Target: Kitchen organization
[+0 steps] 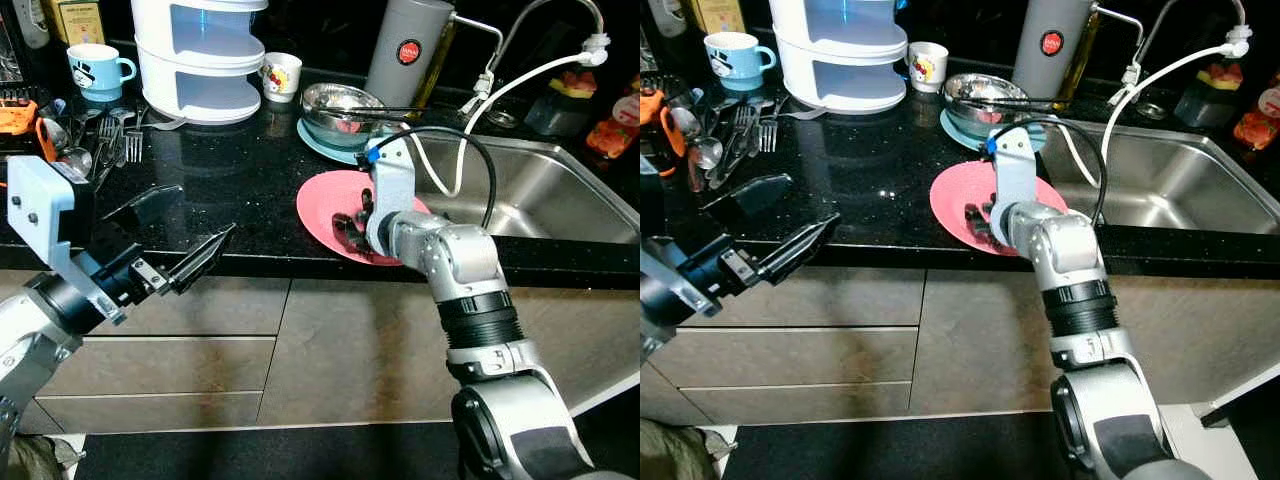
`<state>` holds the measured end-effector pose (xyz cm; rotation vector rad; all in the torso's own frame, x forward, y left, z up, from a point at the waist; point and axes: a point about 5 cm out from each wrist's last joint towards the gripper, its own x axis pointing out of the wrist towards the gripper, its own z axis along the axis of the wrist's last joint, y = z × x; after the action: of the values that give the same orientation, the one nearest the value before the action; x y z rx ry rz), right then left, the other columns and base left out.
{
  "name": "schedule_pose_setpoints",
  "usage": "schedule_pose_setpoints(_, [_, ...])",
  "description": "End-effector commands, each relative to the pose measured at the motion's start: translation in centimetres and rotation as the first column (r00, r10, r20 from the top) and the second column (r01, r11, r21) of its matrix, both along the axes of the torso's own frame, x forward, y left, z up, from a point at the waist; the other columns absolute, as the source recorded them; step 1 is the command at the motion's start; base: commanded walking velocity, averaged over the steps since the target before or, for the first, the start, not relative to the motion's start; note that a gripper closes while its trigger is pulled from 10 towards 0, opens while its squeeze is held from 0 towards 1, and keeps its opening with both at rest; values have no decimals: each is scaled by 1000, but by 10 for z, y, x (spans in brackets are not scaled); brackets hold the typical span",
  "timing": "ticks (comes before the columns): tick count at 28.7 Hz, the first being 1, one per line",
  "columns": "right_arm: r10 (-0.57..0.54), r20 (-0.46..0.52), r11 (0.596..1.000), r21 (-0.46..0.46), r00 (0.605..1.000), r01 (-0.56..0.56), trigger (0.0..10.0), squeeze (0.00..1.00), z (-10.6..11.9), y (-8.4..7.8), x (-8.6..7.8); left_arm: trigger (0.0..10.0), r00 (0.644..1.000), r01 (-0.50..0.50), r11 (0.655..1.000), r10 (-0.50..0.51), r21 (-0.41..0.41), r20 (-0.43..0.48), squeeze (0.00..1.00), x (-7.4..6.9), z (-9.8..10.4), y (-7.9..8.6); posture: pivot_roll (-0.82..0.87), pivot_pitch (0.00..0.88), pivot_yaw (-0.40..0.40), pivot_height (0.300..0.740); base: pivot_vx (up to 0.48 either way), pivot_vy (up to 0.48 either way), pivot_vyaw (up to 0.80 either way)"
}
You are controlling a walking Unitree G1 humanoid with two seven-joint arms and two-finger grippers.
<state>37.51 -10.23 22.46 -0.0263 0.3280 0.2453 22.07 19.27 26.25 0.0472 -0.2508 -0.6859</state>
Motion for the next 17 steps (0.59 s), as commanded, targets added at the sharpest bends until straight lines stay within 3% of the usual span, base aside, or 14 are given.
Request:
schedule_pose_setpoints(1, [-36,-38,999,-5,999,36,10000,0,-7,-7,0,10000,1000,29,1000,-29,-9,4,0,-1,0,-6,141,0,-149,740,0,0,0])
schedule_pose_setpoints(7, [-76,-60,997,-1,995,76,10000,0,-10,-11,2,10000,1000,28,1000,-28,-12,6,0,-1,0,-7,141,0,-152,740,0,0,0])
schedule_pose_setpoints(17, [-99,-309,979,142,946,149,10000,0,-29,-11,-3,10000,1000,8,1000,-8,-1,10,0,-2,1,-2,129,0,-159,740,0,0,0])
